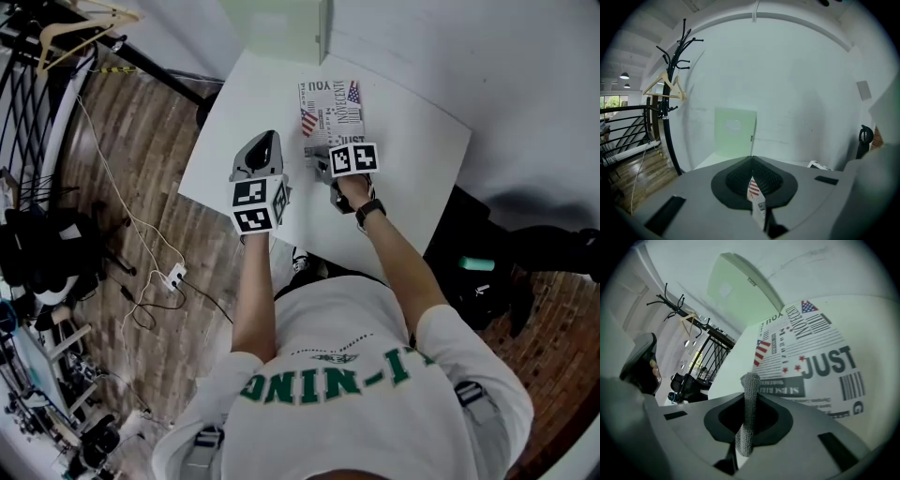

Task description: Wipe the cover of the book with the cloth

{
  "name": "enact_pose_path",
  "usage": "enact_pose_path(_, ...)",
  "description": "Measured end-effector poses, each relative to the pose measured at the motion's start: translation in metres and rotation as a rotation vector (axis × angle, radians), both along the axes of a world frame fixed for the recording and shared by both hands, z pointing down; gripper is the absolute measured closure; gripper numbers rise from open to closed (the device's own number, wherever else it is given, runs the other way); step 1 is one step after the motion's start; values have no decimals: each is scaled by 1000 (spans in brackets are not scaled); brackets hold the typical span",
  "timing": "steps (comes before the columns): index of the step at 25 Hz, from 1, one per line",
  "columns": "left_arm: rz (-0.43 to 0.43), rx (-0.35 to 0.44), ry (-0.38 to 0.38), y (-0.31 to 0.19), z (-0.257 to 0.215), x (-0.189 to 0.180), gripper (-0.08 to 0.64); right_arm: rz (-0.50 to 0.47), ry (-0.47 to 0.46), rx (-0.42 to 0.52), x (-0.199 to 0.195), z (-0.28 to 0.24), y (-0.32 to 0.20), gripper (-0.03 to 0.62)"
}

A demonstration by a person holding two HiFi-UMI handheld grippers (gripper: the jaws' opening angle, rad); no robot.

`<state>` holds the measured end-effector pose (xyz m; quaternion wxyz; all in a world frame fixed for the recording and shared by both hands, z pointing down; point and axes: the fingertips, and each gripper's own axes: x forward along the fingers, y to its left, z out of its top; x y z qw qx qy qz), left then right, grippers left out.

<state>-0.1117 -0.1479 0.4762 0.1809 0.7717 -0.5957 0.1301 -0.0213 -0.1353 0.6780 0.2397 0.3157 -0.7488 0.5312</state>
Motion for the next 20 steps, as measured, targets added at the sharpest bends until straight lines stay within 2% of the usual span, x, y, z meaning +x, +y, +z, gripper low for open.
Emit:
enact_pose_path(5,-21,-9,0,5,4,-9,548,-55,-3,10,-33,7,9,560)
enact_pose_path(9,-19,-9,1,5,5,-10,548,-23,-5,23,-23,8,6,560)
enact_pose_path(13,-2,-4,3,1,4,-4,548,49,10,46,17,7,-3,560)
enact_pose_path(20,47,4,9,-4,2,16,548,208,69,76,115,4,-13,560)
